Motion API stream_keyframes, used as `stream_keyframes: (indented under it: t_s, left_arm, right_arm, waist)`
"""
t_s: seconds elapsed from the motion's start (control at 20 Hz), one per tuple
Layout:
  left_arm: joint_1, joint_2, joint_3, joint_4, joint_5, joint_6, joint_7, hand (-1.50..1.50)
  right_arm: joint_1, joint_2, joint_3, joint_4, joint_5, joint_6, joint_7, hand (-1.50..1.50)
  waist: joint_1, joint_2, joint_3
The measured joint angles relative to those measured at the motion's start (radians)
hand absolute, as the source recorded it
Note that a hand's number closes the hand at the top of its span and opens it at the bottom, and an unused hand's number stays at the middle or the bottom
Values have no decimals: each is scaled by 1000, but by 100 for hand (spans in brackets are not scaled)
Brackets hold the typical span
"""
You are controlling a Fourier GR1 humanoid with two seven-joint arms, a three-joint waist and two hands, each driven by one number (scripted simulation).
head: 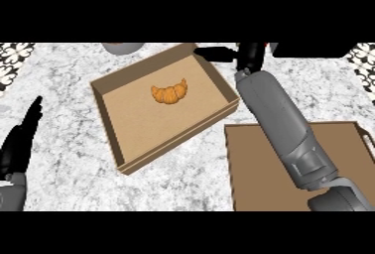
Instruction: Pick the croissant from the tray and place it in the cardboard box
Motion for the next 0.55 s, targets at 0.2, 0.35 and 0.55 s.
stream_keyframes:
  t_s: [0.2,0.35,0.55]
  left_arm:
    - [0,9,17,10,2,-4,6,0]
    - [16,9,24,5,2,-4,-1,0]
    - [29,5,28,-13,-2,1,1,0]
  right_arm:
    - [112,-76,19,-155,5,55,58,-150]
    - [227,-137,40,-299,7,109,98,-150]
    - [382,-232,51,-498,-13,213,143,-150]
  waist:
    - [-17,-5,0]
    - [-24,-8,0]
    - [-27,-8,0]
